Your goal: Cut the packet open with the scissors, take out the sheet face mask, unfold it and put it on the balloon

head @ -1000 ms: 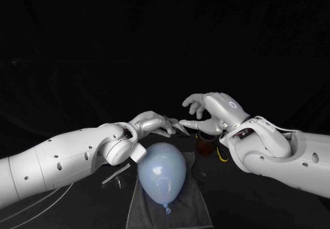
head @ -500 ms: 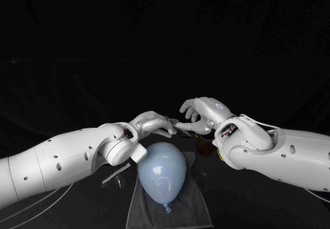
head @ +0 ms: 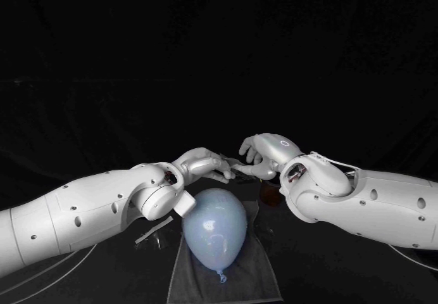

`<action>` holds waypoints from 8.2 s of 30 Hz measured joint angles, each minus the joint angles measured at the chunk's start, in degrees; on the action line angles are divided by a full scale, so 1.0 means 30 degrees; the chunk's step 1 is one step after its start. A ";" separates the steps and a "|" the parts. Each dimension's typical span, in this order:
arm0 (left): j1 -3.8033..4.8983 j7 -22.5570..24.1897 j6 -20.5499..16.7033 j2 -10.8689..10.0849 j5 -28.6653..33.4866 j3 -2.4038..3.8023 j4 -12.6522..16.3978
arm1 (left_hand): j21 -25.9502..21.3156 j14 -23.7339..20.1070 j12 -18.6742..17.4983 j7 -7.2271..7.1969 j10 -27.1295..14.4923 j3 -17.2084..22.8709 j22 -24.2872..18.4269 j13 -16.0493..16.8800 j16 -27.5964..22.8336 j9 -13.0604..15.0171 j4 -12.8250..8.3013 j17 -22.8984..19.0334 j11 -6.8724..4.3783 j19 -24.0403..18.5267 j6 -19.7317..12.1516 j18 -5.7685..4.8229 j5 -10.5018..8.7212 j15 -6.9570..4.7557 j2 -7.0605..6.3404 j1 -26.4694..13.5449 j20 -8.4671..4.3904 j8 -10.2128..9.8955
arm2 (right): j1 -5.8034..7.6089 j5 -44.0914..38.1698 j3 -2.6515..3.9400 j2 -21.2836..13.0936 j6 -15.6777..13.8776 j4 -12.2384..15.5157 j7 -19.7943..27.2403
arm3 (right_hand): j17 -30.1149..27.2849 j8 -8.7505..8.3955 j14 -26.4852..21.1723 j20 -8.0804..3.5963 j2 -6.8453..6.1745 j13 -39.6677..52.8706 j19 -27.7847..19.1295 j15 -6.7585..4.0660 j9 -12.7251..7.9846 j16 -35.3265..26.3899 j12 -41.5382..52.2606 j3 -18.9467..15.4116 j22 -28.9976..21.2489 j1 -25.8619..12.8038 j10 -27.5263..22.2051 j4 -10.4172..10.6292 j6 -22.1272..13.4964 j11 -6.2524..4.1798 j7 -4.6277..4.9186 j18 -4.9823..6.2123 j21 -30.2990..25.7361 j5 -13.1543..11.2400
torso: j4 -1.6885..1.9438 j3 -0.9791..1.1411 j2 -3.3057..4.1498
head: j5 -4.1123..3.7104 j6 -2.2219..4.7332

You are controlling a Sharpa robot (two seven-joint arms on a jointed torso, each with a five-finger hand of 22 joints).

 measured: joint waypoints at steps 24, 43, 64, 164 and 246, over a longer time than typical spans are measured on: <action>-0.0015 -0.0109 0.0112 0.0004 -0.0030 -0.0022 0.0060 | -0.0083 0.0000 0.0003 0.0000 0.0002 0.0000 -0.0048 -0.0021 0.0000 -0.0005 0.0000 -0.0106 0.0004 -0.0001 0.0001 0.0001 -0.0014 0.0001 0.0004 -0.0003 0.0001 0.0099 | -0.0271 -0.0489 0.0002 0.0706 0.2139 -0.0650 -0.0729 | -0.0277 0.0186 -0.0305 0.0414 -0.1065 -0.1513 -0.0213 0.0451 -0.0824 -0.1553 -0.0510 0.1016 -0.2538 -0.0709 -0.0012 0.0034 -0.0148 0.0379 0.0001 -0.0141 0.0002 -0.1431 | -0.0005 0.0000 -0.0011 | -0.0176 -0.0024; -0.0008 -0.0162 0.0160 0.0094 -0.0034 -0.0014 0.0134 | -0.0380 -0.0001 0.0000 -0.0001 0.0000 -0.0159 -0.0232 -0.0077 -0.0071 -0.0101 -0.0159 -0.0514 0.0009 0.0140 0.0001 -0.0002 0.0886 0.0001 0.0333 -0.0333 0.0001 0.0320 | -0.0380 -0.0554 -0.0007 0.1869 0.2680 -0.1875 -0.1141 | 0.0580 0.2831 0.2030 -0.0609 -0.0804 -0.1158 0.1864 -0.0734 -0.0551 -0.0628 0.0725 0.3387 -0.3295 0.0046 0.2639 0.0004 0.1513 -0.0971 -0.0964 -0.0171 0.0681 -0.2893 | 0.0004 0.0000 -0.0015 | -0.0416 -0.0011; 0.0001 -0.0108 0.0395 0.0131 -0.0088 -0.0003 0.0094 | -0.0380 0.0067 0.0001 -0.0001 0.0030 -0.0210 -0.0251 -0.0070 -0.0072 -0.0150 -0.0210 -0.0570 0.0040 0.0138 0.0004 -0.0002 0.0883 0.0068 0.0330 -0.0329 0.0001 0.0323 | -0.0410 -0.1456 -0.0009 0.1060 0.2056 -0.0451 -0.1236 | 0.2272 0.4434 0.2908 -0.1333 -0.1628 0.0014 0.3034 -0.1330 -0.0666 -0.0359 0.0895 0.9711 -0.3048 0.1020 0.3639 -0.1323 0.2320 -0.1630 -0.1644 -0.0002 0.1504 -0.3423 | -0.0020 0.0011 -0.0011 | -0.0414 -0.0022; -0.0015 0.5668 0.3910 0.2004 0.8200 0.0051 -0.6179 | -0.4209 0.4202 -0.4051 -0.1247 0.0506 -2.2215 -0.1855 -0.0037 -0.9404 -0.8217 0.7151 -0.3833 -0.1628 -0.1783 -0.2810 -0.0011 -0.4452 0.0115 0.0171 1.4014 0.0000 -0.9833 | 0.0331 1.8014 0.0426 0.0292 -0.1566 -0.1997 1.1121 | 0.1633 0.3726 0.4239 -0.2422 0.0045 -0.0571 -0.1753 -0.1555 -0.1897 -0.2294 -0.0852 1.0663 0.5501 -0.0039 0.4123 -0.5602 0.2554 -0.0955 -0.0992 -0.0587 0.9114 -0.5209 | -0.0004 -0.0005 -0.0007 | -0.0449 0.1227; -0.0048 0.6464 0.1139 0.1803 0.7423 0.0013 -0.6070 | -0.3769 1.0749 -0.7042 -0.1281 0.8291 -1.2840 -0.1471 -0.0017 -0.8135 -0.7634 0.6645 -0.1739 -0.1268 0.2972 0.0452 0.1785 -0.4653 -0.1268 0.0070 1.5283 0.0037 -0.7222 | 0.0379 1.4937 0.0447 -0.1096 -0.0564 -0.0854 0.9994 | 0.0733 0.1337 0.2646 -0.1530 0.1314 -0.0967 -0.3942 -0.0820 -0.2819 -0.2668 -0.1594 1.0731 0.6269 0.0395 0.2656 -0.6631 0.1153 0.0232 -0.0058 -0.0397 0.9688 -0.5080 | 0.0004 0.0000 -0.0009 | -0.0626 0.1210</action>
